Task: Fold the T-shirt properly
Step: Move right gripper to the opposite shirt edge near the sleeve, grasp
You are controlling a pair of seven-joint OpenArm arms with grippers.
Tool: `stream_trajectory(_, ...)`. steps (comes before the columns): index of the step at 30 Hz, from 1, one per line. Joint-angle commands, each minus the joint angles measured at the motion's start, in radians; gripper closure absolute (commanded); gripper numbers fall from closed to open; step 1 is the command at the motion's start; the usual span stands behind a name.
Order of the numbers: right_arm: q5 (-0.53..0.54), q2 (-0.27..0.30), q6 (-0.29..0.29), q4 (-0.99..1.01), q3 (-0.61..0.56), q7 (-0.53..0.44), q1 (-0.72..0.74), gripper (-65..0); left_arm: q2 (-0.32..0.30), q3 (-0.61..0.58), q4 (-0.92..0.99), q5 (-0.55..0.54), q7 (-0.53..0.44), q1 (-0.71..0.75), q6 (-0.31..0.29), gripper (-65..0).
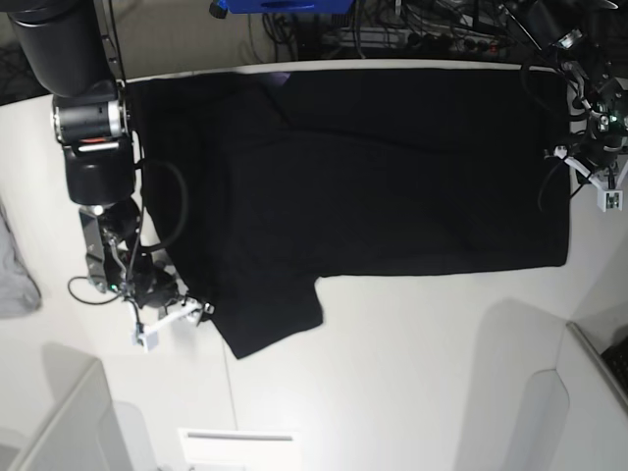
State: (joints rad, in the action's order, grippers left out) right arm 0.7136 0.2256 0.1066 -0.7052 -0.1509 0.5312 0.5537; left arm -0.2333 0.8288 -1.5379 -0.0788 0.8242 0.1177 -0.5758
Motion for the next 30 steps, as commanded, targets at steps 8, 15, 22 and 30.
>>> stream_trajectory(8,0.002,-0.016,0.006,-0.009,0.000,0.000,0.030,-44.7,-0.019,0.004,-0.017,-0.005,-0.016,-0.010,0.004,0.0)
stream_trajectory(15,0.002,-0.018,0.006,-0.009,-0.002,0.004,0.026,-44.6,-0.019,0.004,-0.017,-0.005,-0.016,-0.010,0.004,0.0)
stream_trajectory(22,0.002,-0.016,0.003,-0.009,-0.126,-0.004,0.024,-43.7,-0.019,0.004,-0.017,-0.005,-0.016,-0.010,0.004,0.0)
stream_trajectory(30,0.004,-0.016,0.002,-0.008,-0.138,-0.041,0.024,-33.5,-0.019,0.004,-0.016,-0.005,-0.016,-0.008,0.004,0.0)
